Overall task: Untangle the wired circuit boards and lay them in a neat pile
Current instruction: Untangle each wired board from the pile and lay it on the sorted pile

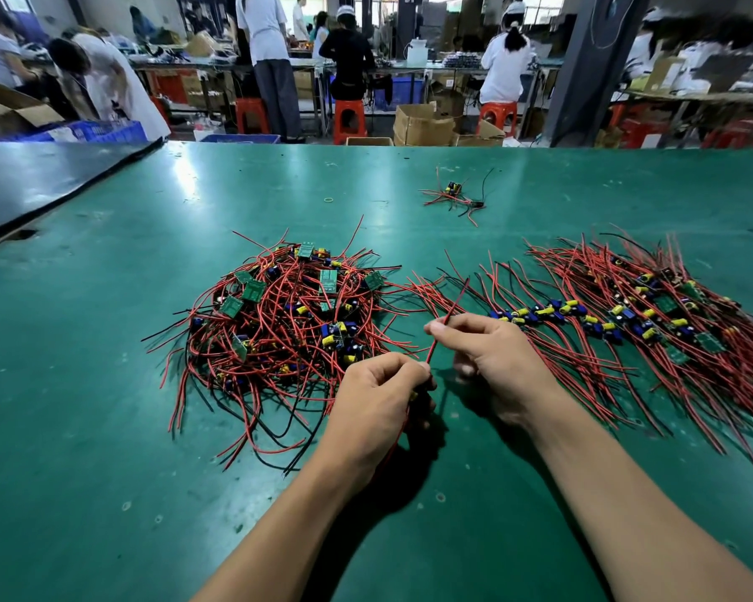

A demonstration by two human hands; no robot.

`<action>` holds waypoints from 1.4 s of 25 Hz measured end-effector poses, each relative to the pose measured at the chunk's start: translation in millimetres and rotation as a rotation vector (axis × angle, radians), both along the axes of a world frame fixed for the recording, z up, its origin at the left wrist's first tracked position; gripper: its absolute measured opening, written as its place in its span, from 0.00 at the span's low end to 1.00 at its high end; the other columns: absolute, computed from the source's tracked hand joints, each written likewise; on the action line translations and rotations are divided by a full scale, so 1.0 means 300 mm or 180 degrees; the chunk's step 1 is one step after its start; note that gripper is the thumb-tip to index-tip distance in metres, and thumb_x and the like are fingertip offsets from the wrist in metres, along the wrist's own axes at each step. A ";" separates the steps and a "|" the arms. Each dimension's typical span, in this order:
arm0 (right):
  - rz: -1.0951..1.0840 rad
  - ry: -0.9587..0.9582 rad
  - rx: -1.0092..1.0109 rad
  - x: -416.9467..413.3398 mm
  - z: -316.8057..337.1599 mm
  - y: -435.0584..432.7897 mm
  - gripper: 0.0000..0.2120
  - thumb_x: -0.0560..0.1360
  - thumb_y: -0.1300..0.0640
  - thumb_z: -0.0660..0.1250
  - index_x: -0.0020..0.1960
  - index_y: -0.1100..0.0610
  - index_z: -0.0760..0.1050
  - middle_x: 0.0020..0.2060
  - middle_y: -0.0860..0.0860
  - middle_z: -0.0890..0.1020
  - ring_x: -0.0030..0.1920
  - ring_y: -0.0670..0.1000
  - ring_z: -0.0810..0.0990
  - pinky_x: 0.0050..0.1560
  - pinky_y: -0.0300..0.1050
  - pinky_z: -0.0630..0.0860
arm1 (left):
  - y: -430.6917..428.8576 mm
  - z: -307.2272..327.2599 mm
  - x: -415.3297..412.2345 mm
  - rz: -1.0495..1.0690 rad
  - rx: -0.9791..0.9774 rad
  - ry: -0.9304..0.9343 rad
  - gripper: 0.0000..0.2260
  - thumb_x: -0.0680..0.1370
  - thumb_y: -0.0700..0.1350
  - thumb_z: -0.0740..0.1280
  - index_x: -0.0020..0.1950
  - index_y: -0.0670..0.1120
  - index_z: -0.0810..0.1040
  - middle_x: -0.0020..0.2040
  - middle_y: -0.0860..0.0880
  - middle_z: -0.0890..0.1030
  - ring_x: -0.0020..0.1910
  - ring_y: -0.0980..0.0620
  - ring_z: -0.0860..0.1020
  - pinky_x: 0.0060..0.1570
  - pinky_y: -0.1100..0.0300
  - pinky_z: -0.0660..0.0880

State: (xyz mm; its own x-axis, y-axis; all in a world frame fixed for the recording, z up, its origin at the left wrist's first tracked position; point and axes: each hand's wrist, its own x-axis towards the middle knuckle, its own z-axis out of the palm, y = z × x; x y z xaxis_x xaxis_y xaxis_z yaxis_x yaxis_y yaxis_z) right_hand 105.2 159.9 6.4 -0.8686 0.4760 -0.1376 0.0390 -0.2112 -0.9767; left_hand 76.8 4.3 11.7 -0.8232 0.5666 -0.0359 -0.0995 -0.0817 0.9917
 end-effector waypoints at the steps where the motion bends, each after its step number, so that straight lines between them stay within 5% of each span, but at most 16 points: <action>1: -0.0253 0.0104 -0.0036 -0.004 0.000 0.009 0.06 0.72 0.59 0.75 0.40 0.59 0.79 0.26 0.51 0.66 0.19 0.45 0.61 0.22 0.34 0.58 | 0.001 0.000 0.002 -0.0042 -0.0039 0.0048 0.11 0.77 0.38 0.66 0.36 0.37 0.79 0.28 0.45 0.77 0.28 0.49 0.73 0.29 0.60 0.70; 5: -0.0910 0.0459 -0.0161 -0.007 0.000 0.036 0.11 0.75 0.61 0.73 0.36 0.56 0.74 0.30 0.51 0.72 0.19 0.43 0.61 0.20 0.34 0.59 | -0.001 0.006 0.009 -0.0215 -0.0113 0.0072 0.11 0.77 0.38 0.67 0.34 0.40 0.80 0.27 0.46 0.77 0.27 0.49 0.72 0.29 0.60 0.68; 9: -0.1290 0.0543 -0.0563 -0.002 0.012 0.050 0.08 0.77 0.59 0.71 0.42 0.59 0.74 0.30 0.47 0.79 0.19 0.43 0.61 0.19 0.35 0.58 | -0.013 0.008 0.010 -0.0348 -0.0220 0.0143 0.11 0.76 0.38 0.67 0.34 0.40 0.79 0.27 0.46 0.77 0.26 0.48 0.72 0.29 0.59 0.66; 13: -0.1674 0.0533 -0.1401 0.048 0.055 0.155 0.09 0.79 0.59 0.67 0.41 0.59 0.75 0.29 0.47 0.67 0.19 0.42 0.60 0.18 0.33 0.58 | -0.032 0.003 0.011 -0.0403 -0.0300 0.0189 0.12 0.76 0.38 0.66 0.32 0.43 0.79 0.28 0.43 0.77 0.23 0.48 0.73 0.27 0.61 0.65; 21: -0.0066 0.0076 0.0043 0.014 0.028 0.001 0.08 0.77 0.55 0.70 0.43 0.60 0.80 0.28 0.47 0.73 0.22 0.44 0.66 0.23 0.35 0.62 | 0.007 -0.015 -0.020 0.0048 0.0251 -0.0570 0.11 0.81 0.45 0.63 0.49 0.39 0.81 0.37 0.42 0.82 0.31 0.49 0.79 0.31 0.62 0.76; 26: 0.0435 -0.0069 0.1141 0.022 0.024 -0.033 0.06 0.80 0.58 0.68 0.49 0.60 0.81 0.33 0.52 0.81 0.26 0.45 0.73 0.25 0.36 0.70 | -0.015 0.000 -0.043 -0.0070 0.0590 -0.0749 0.07 0.78 0.38 0.65 0.48 0.43 0.83 0.46 0.40 0.85 0.37 0.49 0.83 0.35 0.61 0.79; 29: 0.0490 0.0031 0.1177 0.029 0.028 -0.032 0.05 0.80 0.59 0.68 0.49 0.59 0.81 0.34 0.56 0.80 0.24 0.45 0.72 0.24 0.36 0.68 | -0.021 0.020 -0.039 -0.0014 0.0804 -0.0565 0.04 0.76 0.42 0.68 0.50 0.44 0.81 0.51 0.41 0.85 0.43 0.50 0.83 0.41 0.58 0.79; 32: 0.1001 0.0137 0.0917 0.039 0.018 -0.055 0.02 0.76 0.58 0.73 0.47 0.57 0.82 0.32 0.47 0.82 0.26 0.40 0.75 0.26 0.33 0.70 | -0.024 0.047 -0.039 0.0166 0.1085 -0.0404 0.10 0.74 0.46 0.68 0.52 0.45 0.76 0.54 0.44 0.85 0.40 0.50 0.81 0.46 0.51 0.74; 35: 0.1230 0.0228 0.0678 0.036 0.016 -0.076 0.10 0.72 0.51 0.77 0.47 0.57 0.83 0.35 0.46 0.81 0.29 0.40 0.73 0.29 0.31 0.68 | -0.026 0.057 -0.044 0.0412 0.1176 -0.0421 0.09 0.75 0.45 0.68 0.53 0.44 0.74 0.54 0.45 0.85 0.42 0.46 0.79 0.50 0.43 0.72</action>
State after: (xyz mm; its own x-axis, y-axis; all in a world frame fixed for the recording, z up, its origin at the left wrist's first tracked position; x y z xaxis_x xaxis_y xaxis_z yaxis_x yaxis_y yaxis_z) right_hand 115.9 137.2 11.2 -0.9921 0.1257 -0.0048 0.0063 0.0118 -0.9999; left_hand 63.7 -3.4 28.9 -0.8905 0.4533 0.0401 -0.1898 -0.4499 0.8727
